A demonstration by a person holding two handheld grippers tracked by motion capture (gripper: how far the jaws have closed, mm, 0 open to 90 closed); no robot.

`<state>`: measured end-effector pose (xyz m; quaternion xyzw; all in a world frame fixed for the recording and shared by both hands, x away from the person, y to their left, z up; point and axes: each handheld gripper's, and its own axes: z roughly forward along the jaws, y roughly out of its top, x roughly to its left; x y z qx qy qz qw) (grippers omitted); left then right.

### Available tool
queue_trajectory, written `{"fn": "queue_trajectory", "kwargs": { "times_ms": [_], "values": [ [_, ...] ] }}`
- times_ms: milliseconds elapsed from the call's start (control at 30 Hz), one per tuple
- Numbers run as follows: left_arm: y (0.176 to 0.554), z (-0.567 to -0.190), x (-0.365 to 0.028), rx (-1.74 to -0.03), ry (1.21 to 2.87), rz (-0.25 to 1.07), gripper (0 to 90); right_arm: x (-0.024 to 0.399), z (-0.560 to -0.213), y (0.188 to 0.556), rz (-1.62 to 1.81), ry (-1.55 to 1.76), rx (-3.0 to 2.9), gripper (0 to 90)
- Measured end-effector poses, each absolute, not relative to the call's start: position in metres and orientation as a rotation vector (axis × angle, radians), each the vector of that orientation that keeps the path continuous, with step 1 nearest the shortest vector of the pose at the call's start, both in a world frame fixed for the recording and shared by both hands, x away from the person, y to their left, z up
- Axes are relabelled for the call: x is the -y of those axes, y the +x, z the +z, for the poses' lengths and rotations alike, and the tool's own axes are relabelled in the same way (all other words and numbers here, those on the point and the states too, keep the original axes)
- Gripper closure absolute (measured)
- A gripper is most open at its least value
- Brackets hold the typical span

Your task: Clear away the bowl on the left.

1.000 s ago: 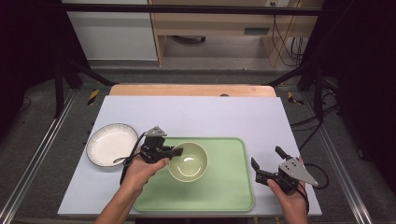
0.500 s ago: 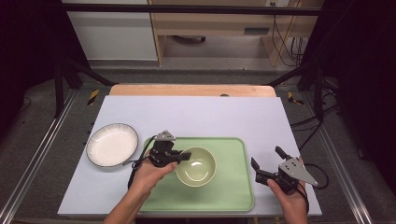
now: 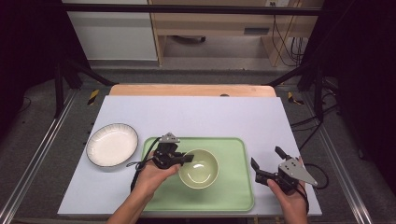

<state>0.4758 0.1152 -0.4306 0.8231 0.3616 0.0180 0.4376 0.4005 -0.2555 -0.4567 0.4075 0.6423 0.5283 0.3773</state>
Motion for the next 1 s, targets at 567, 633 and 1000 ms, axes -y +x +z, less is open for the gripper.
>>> {"fn": "queue_trajectory", "kwargs": {
  "times_ms": [567,633,1000],
  "values": [
    [0.480,-0.440,-0.122,-0.921,2.071,0.035,82.7,0.257,-0.456,0.400,1.350,1.047,-1.641,4.6],
    [0.480,-0.441,-0.123,-0.923,2.070,0.031,82.7,0.257,-0.456,0.400,1.349,1.047,-1.643,4.6],
    [0.481,-0.443,-0.126,-0.938,2.069,0.034,82.7,0.256,-0.456,0.400,1.350,1.045,-1.644,4.7]
  ]
}}
